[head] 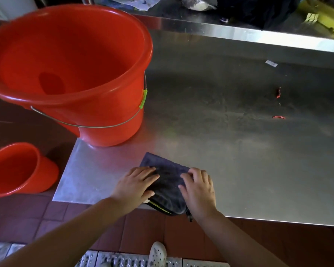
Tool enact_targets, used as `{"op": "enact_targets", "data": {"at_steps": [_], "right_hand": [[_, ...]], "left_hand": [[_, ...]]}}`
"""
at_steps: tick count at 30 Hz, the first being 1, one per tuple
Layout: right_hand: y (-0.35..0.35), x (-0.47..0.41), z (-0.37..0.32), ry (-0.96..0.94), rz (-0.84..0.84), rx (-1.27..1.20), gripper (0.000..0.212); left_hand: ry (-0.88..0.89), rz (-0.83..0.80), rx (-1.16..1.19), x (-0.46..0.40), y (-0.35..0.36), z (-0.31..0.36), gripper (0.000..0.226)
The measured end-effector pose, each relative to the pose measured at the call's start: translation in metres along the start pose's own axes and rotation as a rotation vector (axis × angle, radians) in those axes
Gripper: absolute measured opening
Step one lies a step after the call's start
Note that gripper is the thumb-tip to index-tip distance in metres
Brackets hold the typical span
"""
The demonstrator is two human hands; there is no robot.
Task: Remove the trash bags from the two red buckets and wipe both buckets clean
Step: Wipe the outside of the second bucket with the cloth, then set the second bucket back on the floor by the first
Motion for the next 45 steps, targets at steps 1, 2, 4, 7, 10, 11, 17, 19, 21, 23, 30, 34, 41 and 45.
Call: {"op": "enact_targets", "data": {"at_steps": [1, 2, 4, 7, 10, 11, 17, 19, 21, 23, 30, 34, 41, 45], "right_hand": [[0.004, 0.000, -0.001, -0.019, -0.035, 0.027, 0.034], [0.008, -0.001, 0.002, -0.011, -0.088, 0.016, 0.032], [0.015, -0.002, 0.011, 0.035, -0.192, -0.065, 0.029], [0.012, -0.009, 0.013, 0.004, -0.231, -0.061, 0.025], [-0.021, -0.028, 0.000, -0.054, -0.154, -0.089, 0.014], [-0.035, -0.037, -0.005, -0.060, -0.110, -0.145, 0.012], [-0.136, -0.105, -0.062, -0.133, 0.180, -0.401, 0.011], [-0.165, -0.124, -0.078, -0.089, 0.297, -0.513, 0.010], [-0.184, -0.140, -0.089, 0.042, 0.335, -0.656, 0.012], [-0.191, -0.157, -0.100, 0.246, 0.282, -0.844, 0.023], [-0.193, -0.189, -0.163, 0.507, 0.131, -1.039, 0.040], [-0.189, -0.213, -0.231, 0.489, 0.147, -1.035, 0.042], [-0.149, -0.267, -0.396, 0.532, 0.074, -1.106, 0.035], [-0.100, -0.289, -0.449, 0.639, -0.017, -1.160, 0.025]], "left_hand": [[-0.044, -0.069, -0.032, -0.002, 0.003, -0.003, 0.065], [-0.060, -0.126, -0.061, -0.001, 0.008, -0.008, 0.072], [-0.081, -0.258, -0.091, 0.004, 0.018, -0.022, 0.074], [-0.142, -0.293, -0.044, 0.022, 0.010, -0.041, 0.074], [-0.301, -0.138, 0.121, 0.054, -0.030, -0.063, 0.068], [-0.354, -0.048, 0.142, 0.066, -0.048, -0.072, 0.062], [-0.626, 0.732, 0.200, 0.118, -0.188, -0.107, 0.020], [-0.660, 0.941, 0.240, 0.122, -0.226, -0.113, 0.024], [-0.707, 1.063, 0.322, 0.116, -0.253, -0.119, 0.037], [-0.812, 1.066, 0.446, 0.107, -0.267, -0.130, 0.051], [-0.750, 1.064, 1.228, 0.098, -0.278, -0.196, 0.045], [-0.704, 1.091, 1.304, 0.128, -0.294, -0.267, 0.051], [-0.789, 1.091, 1.203, 0.198, -0.338, -0.411, 0.052], [-0.843, 1.066, 1.088, 0.206, -0.345, -0.475, 0.049]]}}
Point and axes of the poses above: each hand's wrist, its own x-axis away from the middle knuckle, its own y-axis out of the palm, z = x × y, the point moved 5 cm from there along -x, towards the middle knuckle, and after that the axes turned 14 degrees about x, right-handed, at the moved point
